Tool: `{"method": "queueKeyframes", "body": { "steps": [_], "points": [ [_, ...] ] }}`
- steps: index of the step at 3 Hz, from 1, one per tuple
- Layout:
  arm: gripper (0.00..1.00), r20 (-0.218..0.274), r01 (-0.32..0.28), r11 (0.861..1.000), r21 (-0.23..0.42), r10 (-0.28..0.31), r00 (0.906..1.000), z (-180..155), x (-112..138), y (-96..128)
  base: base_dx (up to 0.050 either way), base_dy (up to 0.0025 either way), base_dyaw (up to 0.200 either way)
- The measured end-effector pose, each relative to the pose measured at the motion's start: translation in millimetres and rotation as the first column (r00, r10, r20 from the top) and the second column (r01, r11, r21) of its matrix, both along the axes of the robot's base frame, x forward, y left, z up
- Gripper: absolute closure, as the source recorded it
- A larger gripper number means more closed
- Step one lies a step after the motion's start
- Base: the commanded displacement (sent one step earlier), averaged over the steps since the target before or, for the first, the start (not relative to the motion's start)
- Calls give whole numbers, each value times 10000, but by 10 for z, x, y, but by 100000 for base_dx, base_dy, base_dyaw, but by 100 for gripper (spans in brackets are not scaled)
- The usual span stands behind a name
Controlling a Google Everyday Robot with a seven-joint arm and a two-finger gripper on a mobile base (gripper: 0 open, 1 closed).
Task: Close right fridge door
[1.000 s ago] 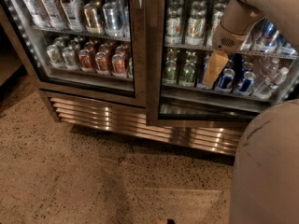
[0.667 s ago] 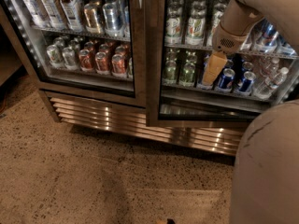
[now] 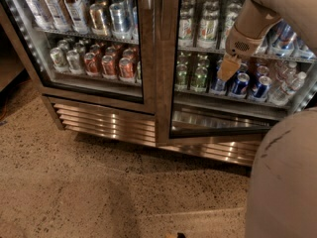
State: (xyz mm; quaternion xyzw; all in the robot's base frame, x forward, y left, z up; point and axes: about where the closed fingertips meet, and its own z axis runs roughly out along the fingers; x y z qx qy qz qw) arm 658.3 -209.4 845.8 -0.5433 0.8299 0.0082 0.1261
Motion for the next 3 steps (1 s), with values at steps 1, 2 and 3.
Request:
{"method": "queueKeyframes", "body": {
  "steps": [1,2,3],
  "points": [
    [100,0,0,10000,0,0,10000,0,-44,-14,4341,214,9770],
    [100,0,0,10000,0,0,10000,0,-44,-14,4755,-3,67],
    [100,0,0,10000,0,0,10000,0,-44,-14,3689,-251,-13600]
  ]
}}
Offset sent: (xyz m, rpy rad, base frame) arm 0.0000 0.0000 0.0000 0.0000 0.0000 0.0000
